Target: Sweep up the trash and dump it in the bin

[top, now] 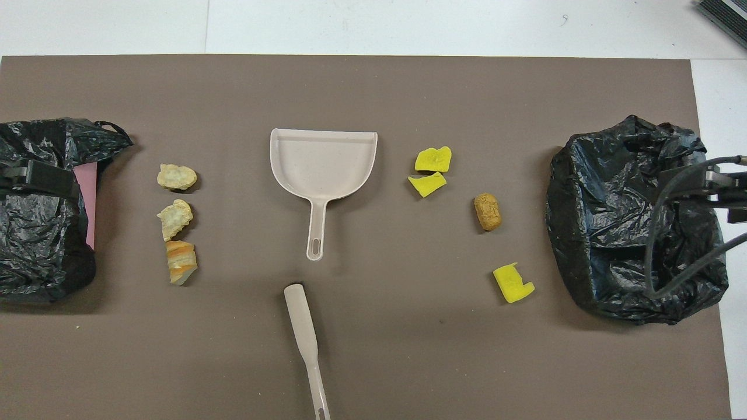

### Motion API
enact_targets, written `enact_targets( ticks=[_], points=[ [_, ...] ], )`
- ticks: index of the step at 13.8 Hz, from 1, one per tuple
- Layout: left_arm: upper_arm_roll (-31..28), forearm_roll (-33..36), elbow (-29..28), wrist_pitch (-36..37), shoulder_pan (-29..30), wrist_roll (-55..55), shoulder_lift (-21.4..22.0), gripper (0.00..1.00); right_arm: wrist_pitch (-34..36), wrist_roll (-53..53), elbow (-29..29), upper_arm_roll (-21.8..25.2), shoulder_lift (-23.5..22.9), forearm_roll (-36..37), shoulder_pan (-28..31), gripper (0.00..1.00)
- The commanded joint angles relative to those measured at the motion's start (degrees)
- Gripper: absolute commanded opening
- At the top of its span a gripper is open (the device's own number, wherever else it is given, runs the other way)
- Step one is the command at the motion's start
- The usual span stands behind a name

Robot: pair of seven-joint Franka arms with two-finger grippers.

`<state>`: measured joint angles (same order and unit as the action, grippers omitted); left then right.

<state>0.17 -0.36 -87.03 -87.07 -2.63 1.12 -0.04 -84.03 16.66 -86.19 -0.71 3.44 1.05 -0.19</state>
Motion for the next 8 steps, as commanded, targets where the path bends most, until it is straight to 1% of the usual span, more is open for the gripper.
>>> enact_targets(
  ticks=[1, 5, 8],
  points=[
    [-0.25, 0.62, -1.13, 0.23, -0.09, 0.11, 1.19, 1.00, -0.79, 0.48, -1.27, 0.01, 0.87, -1.57, 0.45, 1.00],
    [-0.25, 0.62, -1.13, 0.23, -0.09, 0.11, 1.19, 1.00, -2.01, 0.21, -1.35, -0.52, 0.87, -1.75, 0.10, 1.00],
    [-0.25, 0.62, -1.13, 0.23, -0.09, 0.11, 1.27, 1.00, -1.41, -2.85, -1.09, -1.05, 0.87, -1.05, -2.26, 1.00]
  ],
)
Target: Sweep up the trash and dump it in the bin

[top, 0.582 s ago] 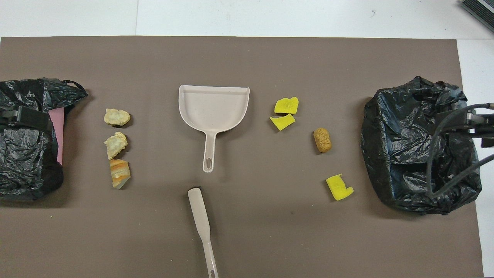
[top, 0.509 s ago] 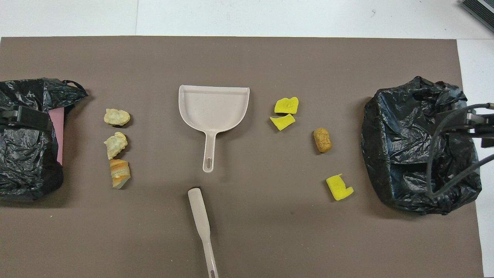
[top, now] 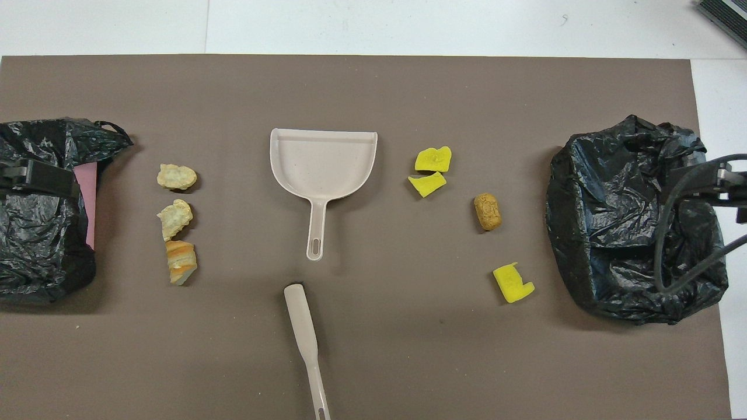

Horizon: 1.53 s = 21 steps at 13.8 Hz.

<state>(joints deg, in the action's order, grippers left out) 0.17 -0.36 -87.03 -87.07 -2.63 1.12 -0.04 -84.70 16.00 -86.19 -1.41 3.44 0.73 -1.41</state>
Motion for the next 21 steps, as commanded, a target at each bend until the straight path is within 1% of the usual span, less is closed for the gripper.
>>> enact_targets(
  ticks=[1, 3, 8, 10, 11, 12, 15, 16, 18, 19, 21],
  points=[
    [-0.25, 0.62, -1.04, 0.23, -0.09, 0.11, 1.27, 1.00, 0.14, -2.81, -0.82, -0.35, 0.70, -0.64, -1.05, 1.00],
    [-0.25, 0.62, -1.04, 0.23, -0.09, 0.11, 1.27, 1.00, 1.73, -3.87, -0.64, -0.35, 0.78, -0.64, -1.05, 1.00],
    [-0.25, 0.62, -1.04, 0.76, -0.09, 0.29, 1.27, 1.00, 1.73, -3.79, -0.82, -0.35, 1.05, -0.99, -1.05, 1.00],
    [0.45, 0.18, -1.39, 3.65, -1.14, -0.32, 1.89, 1.00, 1.38, -3.79, -0.82, -0.26, 1.05, -1.17, -1.05, 1.00],
    [0.71, 0.09, -2.87, 3.75, -2.63, -0.76, 3.02, 1.00, 1.29, -3.87, -0.73, -0.26, 0.87, -1.08, -1.05, 1.00],
    [0.71, 0.09, -7.32, 3.23, -4.82, -1.72, 5.73, 1.00, 1.38, -3.87, -0.73, -0.35, 0.78, -1.08, -1.14, 1.00],
    [0.80, -0.61, -22.70, -5.27, -11.58, -10.05, 13.20, 1.00, 0.94, -3.70, -0.55, -0.35, -1.05, -0.99, -1.31, 1.00],
    [0.80, -0.61, -25.88, -7.30, -13.44, -12.60, 14.36, 1.00, 0.07, -3.52, -0.55, -0.35, -1.50, -1.17, -1.93, 1.00],
    [0.89, -1.74, -30.20, -10.56, -18.09, -17.53, 14.90, 1.00, -2.12, -3.17, -0.47, -0.35, -3.42, -1.17, -3.59, 1.00],
    [0.89, -2.27, -32.31, -12.32, -19.42, -19.81, 15.51, 1.00, -3.61, -3.08, -0.47, -0.35, -4.31, -1.25, -4.38, 1.00],
    [0.89, -4.20, -35.82, -14.43, -22.23, -22.55, 16.12, 1.00, -6.08, -2.73, -0.47, -0.35, -7.11, -0.82, -7.98, 1.00]
  ],
)
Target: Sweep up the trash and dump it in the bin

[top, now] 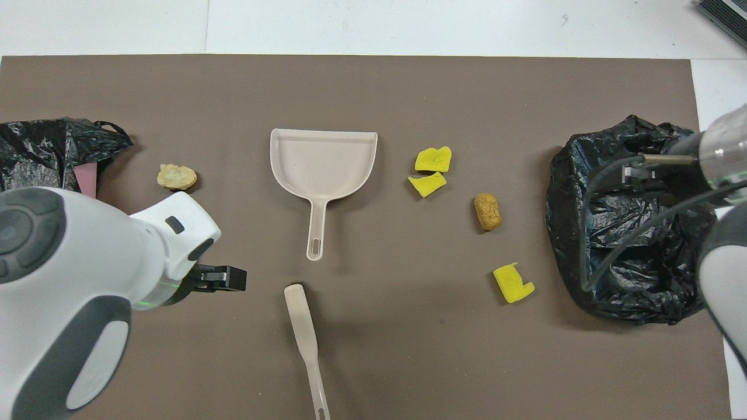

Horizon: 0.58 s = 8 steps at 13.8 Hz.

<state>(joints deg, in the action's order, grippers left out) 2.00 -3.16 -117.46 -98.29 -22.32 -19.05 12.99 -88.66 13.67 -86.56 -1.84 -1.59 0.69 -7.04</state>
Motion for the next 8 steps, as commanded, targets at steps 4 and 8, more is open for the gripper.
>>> enact_targets(
  ticks=[4, 8],
  points=[
    [-1.04, -2.11, -15.93, -13.83, -11.23, -16.95, 3.97, 1.00, -8.36, 7.41, 0.25, 0.08, -8.14, -0.87, -9.63, 1.00],
    [-0.95, -2.11, -25.60, -26.91, -20.10, -26.81, 3.27, 1.00, -13.02, 17.78, 4.89, 0.08, -17.28, 0.37, -18.17, 1.00]
  ],
)
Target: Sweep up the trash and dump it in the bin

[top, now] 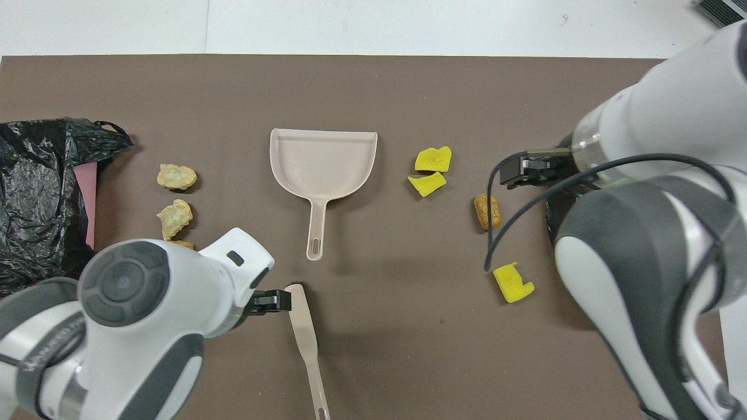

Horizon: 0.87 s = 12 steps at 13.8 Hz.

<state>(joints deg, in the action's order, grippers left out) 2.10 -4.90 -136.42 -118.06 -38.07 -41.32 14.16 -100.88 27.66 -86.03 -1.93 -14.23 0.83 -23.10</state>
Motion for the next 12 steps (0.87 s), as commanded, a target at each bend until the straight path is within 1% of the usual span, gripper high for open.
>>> enact_targets(
  ticks=[1, 3, 5, 6, 7, 8, 9, 10, 11, 12],
  points=[
    [-1.04, -0.46, -8.93, -9.88, -6.47, -6.03, 2.01, 1.00, -2.38, 5.11, 4.64, 0.18, -5.88, 0.14, -3.52, 1.00],
    [-1.04, -0.46, -12.28, -13.32, -9.55, -6.84, 1.66, 1.00, -5.37, 8.53, 4.81, 0.18, -8.52, -0.04, -6.34, 1.00],
    [-1.04, -0.46, -14.83, -16.66, -12.97, -10.77, 1.75, 1.00, -6.34, 11.61, 6.65, 0.35, -11.68, 0.31, -9.58, 1.00],
    [-1.04, -0.37, -15.28, -16.85, -13.69, -11.84, 1.75, 0.99, -6.26, 12.58, 8.31, 0.27, -13.35, 0.32, -10.38, 1.00],
    [-1.04, -0.37, -15.20, -16.51, -13.70, -11.94, 1.84, 0.83, -6.78, 13.20, 8.94, 0.27, -15.19, 0.58, -11.70, 1.00],
    [-1.13, -0.46, -15.19, -16.24, -13.61, -11.94, 1.75, 0.68, -9.40, 14.77, 9.03, 0.70, -16.95, 0.67, -13.36, 1.00],
    [-1.13, -0.46, -15.19, -15.54, -13.52, -11.94, 1.84, 0.57, -11.08, 16.27, 9.56, 0.70, -18.54, 0.67, -13.81, 1.00],
    [-1.13, -0.46, -15.19, -14.58, -13.52, -11.94, 1.84, 0.40, -11.27, 16.46, 10.60, 0.62, -19.86, 1.10, -14.60, 1.00],
    [-1.22, -0.37, -15.19, -13.44, -13.52, -11.85, 1.92, 0.14, -11.27, 16.46, 12.18, 0.62, -21.35, 1.46, -15.04, 1.00],
    [-1.30, -0.37, -15.02, -12.99, -13.09, -11.76, 2.01, 0.00, -11.18, 16.72, 14.02, 0.62, -23.11, 1.55, -15.48, 1.00]
  ],
)
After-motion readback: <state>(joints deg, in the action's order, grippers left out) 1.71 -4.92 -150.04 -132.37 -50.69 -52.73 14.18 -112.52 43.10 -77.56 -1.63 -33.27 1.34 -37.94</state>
